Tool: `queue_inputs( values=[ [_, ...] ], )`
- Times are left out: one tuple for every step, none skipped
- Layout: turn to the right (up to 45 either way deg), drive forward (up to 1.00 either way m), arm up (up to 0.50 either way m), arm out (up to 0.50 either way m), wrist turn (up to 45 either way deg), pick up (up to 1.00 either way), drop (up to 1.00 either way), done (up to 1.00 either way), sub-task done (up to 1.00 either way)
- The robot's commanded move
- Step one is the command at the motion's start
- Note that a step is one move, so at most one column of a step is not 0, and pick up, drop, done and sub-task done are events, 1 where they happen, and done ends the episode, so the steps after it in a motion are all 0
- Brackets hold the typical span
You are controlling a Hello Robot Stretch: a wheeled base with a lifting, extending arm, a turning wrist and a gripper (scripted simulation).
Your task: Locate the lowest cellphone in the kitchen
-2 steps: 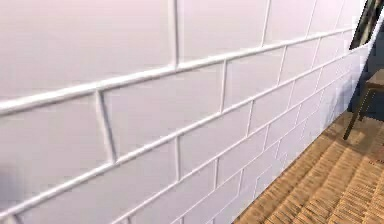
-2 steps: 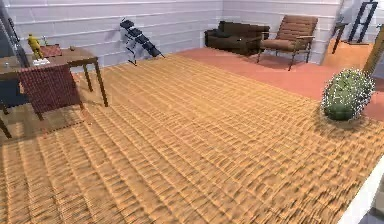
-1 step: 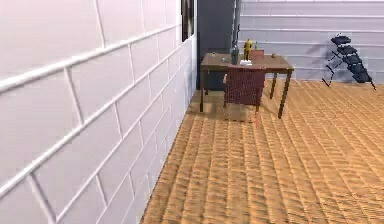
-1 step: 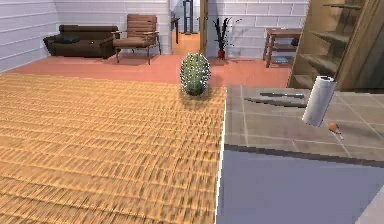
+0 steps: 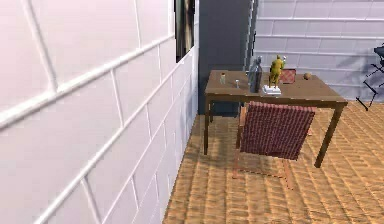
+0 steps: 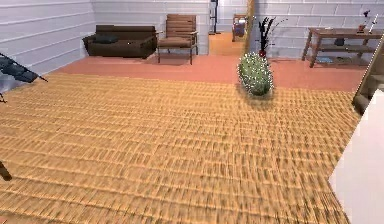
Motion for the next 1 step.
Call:
queue_inputs(
  values=[
    [3.0, 0.00, 0.00, 0.00, 0.0, 0.00, 0.00, 0.00, 0.00]
  ],
)
